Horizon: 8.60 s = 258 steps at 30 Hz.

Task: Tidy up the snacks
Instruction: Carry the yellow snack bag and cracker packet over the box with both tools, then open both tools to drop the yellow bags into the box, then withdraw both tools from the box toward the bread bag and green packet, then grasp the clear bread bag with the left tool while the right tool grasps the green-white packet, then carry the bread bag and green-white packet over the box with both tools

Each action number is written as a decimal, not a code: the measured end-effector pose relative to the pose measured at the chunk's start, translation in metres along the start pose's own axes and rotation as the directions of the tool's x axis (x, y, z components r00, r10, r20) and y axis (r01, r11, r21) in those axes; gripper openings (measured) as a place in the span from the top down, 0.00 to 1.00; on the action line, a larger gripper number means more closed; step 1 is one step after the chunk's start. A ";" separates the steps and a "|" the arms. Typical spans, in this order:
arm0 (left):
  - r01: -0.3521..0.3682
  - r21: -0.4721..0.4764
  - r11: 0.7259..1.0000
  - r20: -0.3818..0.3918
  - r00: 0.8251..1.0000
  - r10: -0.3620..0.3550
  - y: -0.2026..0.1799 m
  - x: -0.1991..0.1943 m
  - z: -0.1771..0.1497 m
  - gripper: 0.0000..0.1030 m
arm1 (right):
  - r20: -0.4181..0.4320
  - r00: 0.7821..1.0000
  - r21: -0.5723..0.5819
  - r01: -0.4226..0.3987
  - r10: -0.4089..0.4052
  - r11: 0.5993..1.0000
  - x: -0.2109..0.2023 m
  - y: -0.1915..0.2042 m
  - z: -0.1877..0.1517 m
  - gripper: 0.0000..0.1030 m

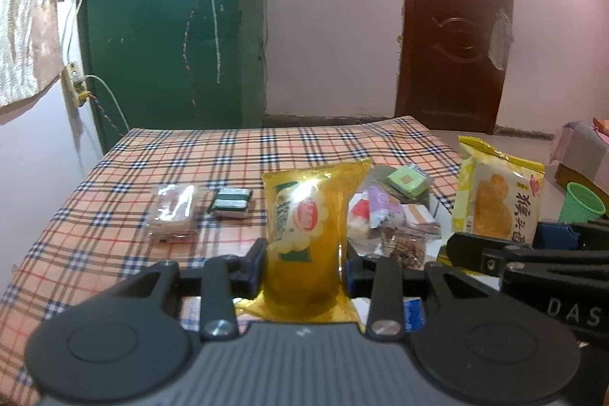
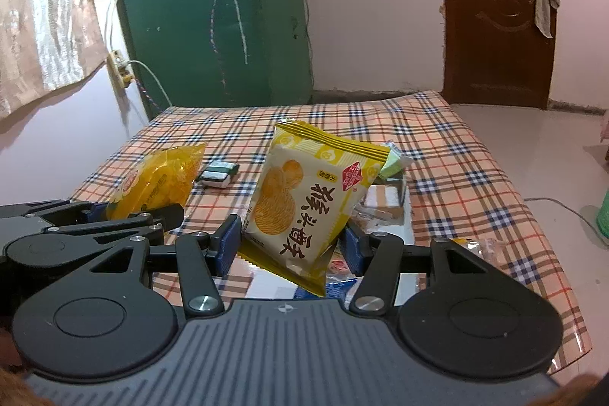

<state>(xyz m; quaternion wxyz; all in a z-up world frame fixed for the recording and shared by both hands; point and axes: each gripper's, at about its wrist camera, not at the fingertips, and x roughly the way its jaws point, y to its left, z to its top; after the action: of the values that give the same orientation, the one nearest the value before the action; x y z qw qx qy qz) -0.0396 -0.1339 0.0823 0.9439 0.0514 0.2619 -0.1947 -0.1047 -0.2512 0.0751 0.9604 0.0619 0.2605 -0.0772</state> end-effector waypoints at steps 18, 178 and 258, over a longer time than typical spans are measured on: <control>0.075 0.041 0.996 -0.028 0.997 -0.074 -0.031 0.022 -0.004 0.65 | -0.006 0.997 0.066 0.082 -0.082 0.994 -0.017 -0.039 -0.011 0.34; -0.284 -0.157 0.946 -0.222 0.943 0.246 0.204 0.235 0.015 0.37 | -0.224 0.974 -0.013 -0.032 0.029 0.999 0.299 0.114 0.055 0.00; -0.007 -0.023 1.000 -0.070 0.998 0.005 -0.007 0.059 0.023 0.37 | -0.004 0.985 -0.035 0.171 -0.171 0.985 0.007 -0.058 0.018 0.40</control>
<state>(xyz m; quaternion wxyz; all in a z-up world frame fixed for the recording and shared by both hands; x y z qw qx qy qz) 0.0150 -0.1645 0.0722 0.9352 0.0479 0.2968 -0.1869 -0.1001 -0.3113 0.0825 0.9502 0.0232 0.2696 -0.1547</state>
